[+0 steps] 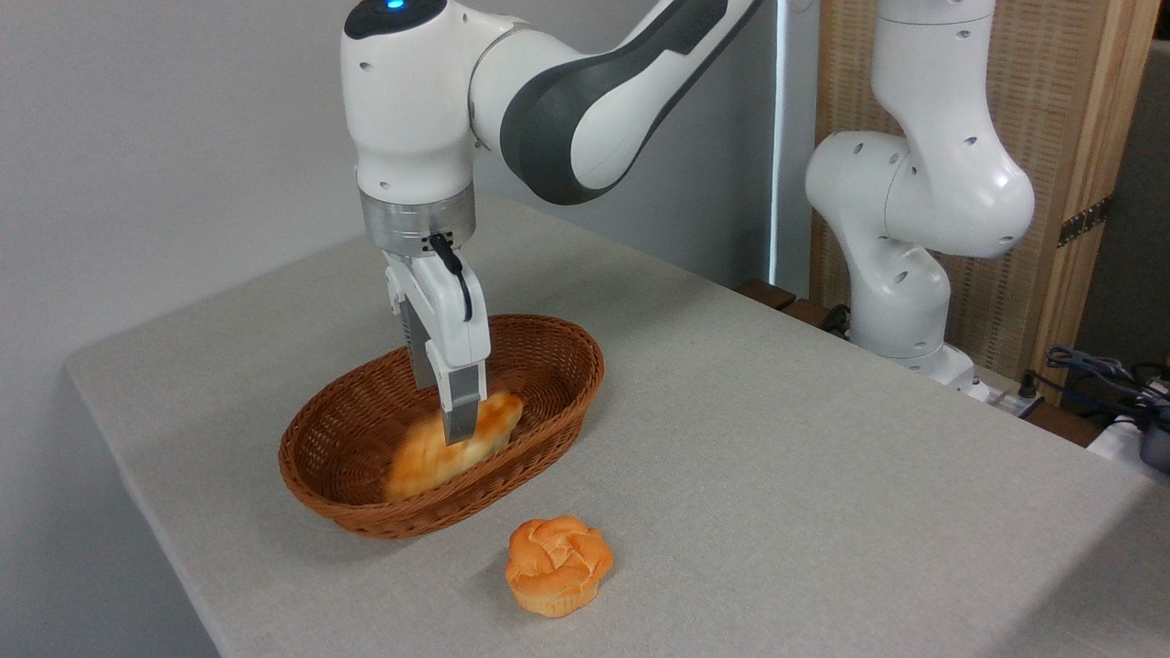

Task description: Put bread into the basket

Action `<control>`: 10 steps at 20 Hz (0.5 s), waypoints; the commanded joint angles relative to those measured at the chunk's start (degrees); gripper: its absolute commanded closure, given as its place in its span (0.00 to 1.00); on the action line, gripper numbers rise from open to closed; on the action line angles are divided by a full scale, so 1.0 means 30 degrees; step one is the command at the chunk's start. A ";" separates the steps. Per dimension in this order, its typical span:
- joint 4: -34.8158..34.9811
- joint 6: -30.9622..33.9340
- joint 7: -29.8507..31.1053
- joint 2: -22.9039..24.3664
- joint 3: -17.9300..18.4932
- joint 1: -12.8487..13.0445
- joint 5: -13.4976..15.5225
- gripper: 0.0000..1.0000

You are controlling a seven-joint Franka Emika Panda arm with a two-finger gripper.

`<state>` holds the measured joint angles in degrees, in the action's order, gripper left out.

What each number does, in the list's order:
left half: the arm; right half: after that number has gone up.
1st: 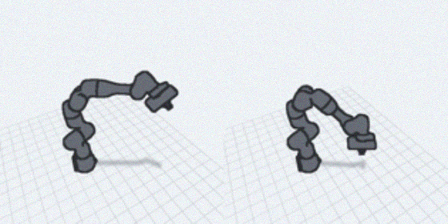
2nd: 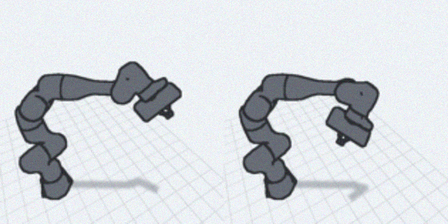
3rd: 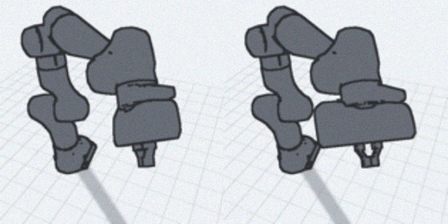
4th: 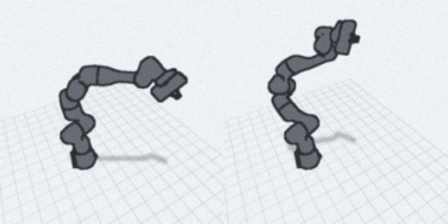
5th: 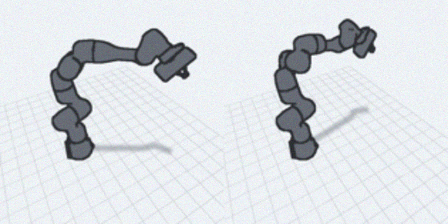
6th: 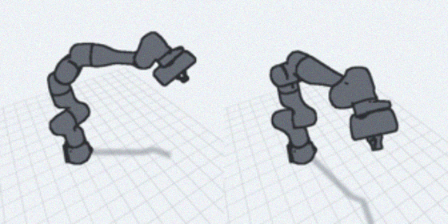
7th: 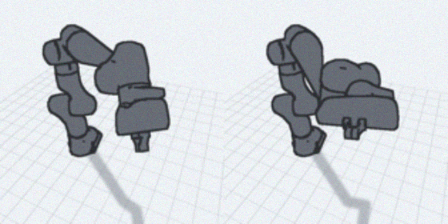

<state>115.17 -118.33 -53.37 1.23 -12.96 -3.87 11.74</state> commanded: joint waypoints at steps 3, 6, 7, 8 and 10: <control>-0.0187 -0.0313 -0.0198 0.0175 0.0217 -0.0029 0.0187 0.00; -0.0187 -0.0839 -0.0082 0.0789 0.0335 -0.0204 0.0158 0.00; -0.0216 -0.0899 0.0006 0.0994 0.0451 -0.0234 0.0158 0.00; -0.0361 -0.0928 0.0123 0.1141 0.0771 -0.0234 0.0158 0.00; -0.0801 -0.0870 0.0735 0.1318 0.1329 -0.0234 0.0128 0.00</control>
<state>113.93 -120.75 -53.01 3.51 -11.27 -4.51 11.74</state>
